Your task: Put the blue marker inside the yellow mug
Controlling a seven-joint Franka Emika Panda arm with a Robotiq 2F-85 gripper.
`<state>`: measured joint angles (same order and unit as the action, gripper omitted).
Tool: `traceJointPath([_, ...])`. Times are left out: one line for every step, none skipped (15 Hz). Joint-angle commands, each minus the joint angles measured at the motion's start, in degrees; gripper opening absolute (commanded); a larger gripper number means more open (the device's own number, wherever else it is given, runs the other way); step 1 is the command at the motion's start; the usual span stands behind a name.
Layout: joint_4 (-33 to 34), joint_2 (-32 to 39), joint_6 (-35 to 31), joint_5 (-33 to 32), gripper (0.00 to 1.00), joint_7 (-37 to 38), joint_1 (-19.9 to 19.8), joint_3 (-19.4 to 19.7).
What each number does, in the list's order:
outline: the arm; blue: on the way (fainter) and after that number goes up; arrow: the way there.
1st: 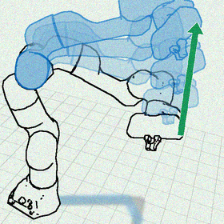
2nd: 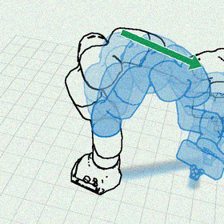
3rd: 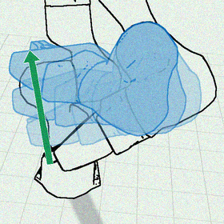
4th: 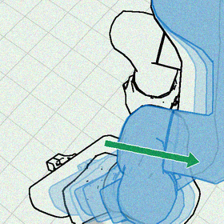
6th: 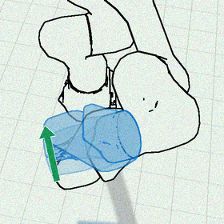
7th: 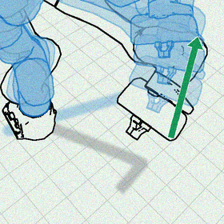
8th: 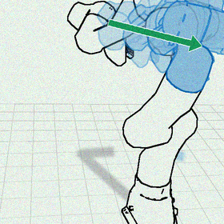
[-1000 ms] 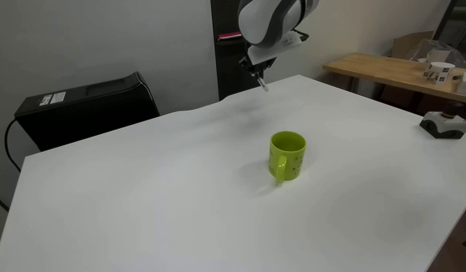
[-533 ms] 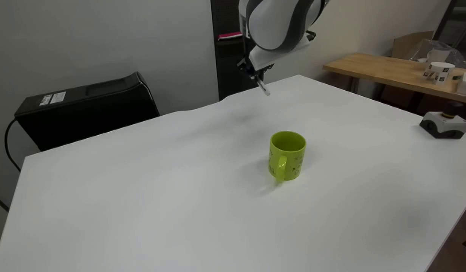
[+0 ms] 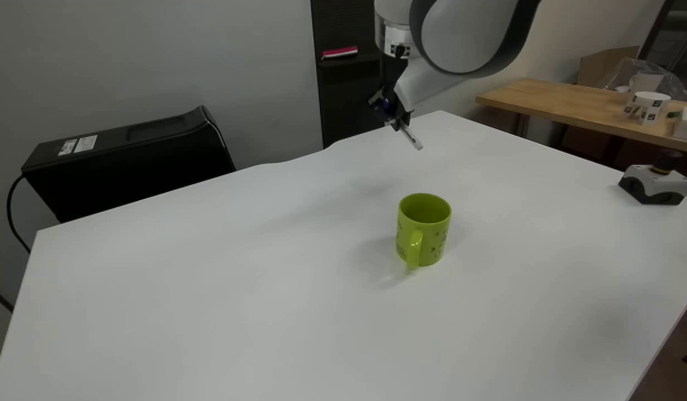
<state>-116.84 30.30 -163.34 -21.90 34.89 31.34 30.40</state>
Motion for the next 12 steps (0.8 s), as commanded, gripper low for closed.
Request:
traceJointPath([-6.45, -5.07, -0.7, -4.64, 0.04, 4.73, 2.52, 2.17])
traceJointPath([-7.29, -5.54, -0.76, -5.62, 0.04, 5.49, 2.83, 2.33])
traceJointPath([-7.97, -5.79, -1.04, -6.47, 0.04, 6.48, 3.06, 2.37])
traceJointPath([-8.41, -5.83, -1.35, -7.36, 0.04, 7.66, 3.31, 2.43])
traceJointPath([-8.67, -5.67, -1.55, -8.05, 0.04, 8.59, 3.46, 2.19])
traceJointPath([-8.81, -5.43, -1.62, -8.73, 0.04, 9.47, 3.67, 2.05])
traceJointPath([-8.81, -5.06, -1.58, -9.08, 0.04, 10.06, 3.83, 1.67])
traceJointPath([-8.94, -4.83, -1.49, -9.27, 0.04, 10.57, 4.09, 1.43])
traceJointPath([-8.98, -4.64, -1.25, -9.66, 0.04, 11.1, 4.41, 1.26])
traceJointPath([-9.06, -4.5, -1.22, -9.82, 0.04, 11.67, 4.65, 1.08])
traceJointPath([-9.11, -4.28, -1.27, -9.98, 0.04, 12.23, 5.03, 1.04])
traceJointPath([-9.26, -4.21, -1.23, -10.11, 0.04, 12.57, 5.27, 0.89])
